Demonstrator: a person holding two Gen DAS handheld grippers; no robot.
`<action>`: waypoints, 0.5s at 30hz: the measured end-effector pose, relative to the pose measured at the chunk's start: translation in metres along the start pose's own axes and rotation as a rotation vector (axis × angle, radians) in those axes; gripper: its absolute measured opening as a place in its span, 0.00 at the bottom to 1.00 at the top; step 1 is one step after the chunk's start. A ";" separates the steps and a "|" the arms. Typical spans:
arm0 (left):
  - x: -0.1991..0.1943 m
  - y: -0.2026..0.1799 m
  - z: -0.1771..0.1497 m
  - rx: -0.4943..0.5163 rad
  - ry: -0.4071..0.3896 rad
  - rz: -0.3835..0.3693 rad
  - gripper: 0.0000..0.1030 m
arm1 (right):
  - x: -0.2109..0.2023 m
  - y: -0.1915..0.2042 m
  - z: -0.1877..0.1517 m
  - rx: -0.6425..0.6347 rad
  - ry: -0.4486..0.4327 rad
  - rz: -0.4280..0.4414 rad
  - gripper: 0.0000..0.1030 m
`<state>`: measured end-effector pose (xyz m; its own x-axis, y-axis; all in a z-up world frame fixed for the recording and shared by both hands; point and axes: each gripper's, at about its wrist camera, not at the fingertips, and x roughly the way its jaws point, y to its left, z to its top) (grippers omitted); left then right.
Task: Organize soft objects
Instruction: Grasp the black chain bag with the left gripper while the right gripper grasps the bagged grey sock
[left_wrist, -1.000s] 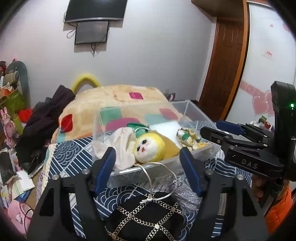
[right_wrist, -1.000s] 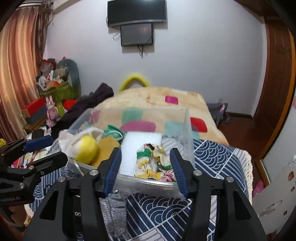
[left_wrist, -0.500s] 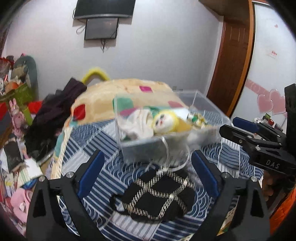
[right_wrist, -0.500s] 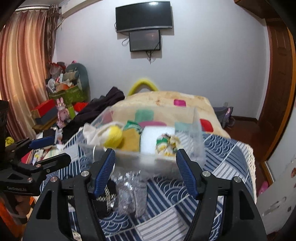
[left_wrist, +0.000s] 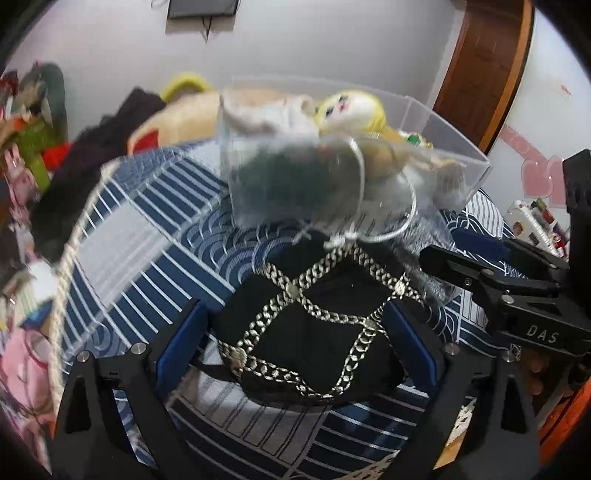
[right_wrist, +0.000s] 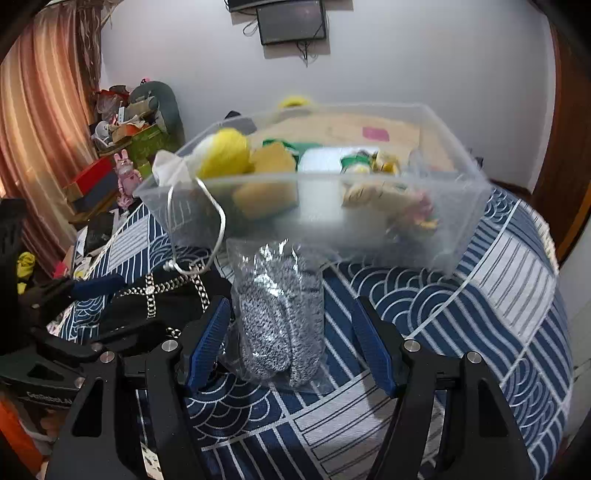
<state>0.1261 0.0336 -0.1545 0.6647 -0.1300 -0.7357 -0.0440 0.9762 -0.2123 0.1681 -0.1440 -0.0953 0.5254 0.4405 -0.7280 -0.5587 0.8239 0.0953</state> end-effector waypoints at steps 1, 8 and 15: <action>0.002 0.001 0.000 -0.004 0.005 -0.008 0.94 | 0.003 0.000 -0.001 0.005 0.009 0.008 0.63; 0.001 -0.001 -0.010 -0.005 -0.038 -0.025 0.69 | 0.008 -0.002 -0.008 0.018 0.042 0.026 0.46; -0.004 0.000 -0.012 -0.029 -0.033 -0.100 0.23 | 0.007 0.004 -0.011 -0.008 0.048 0.056 0.24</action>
<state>0.1146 0.0320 -0.1588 0.6910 -0.2203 -0.6885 0.0029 0.9532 -0.3022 0.1630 -0.1418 -0.1077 0.4621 0.4683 -0.7531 -0.5920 0.7952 0.1313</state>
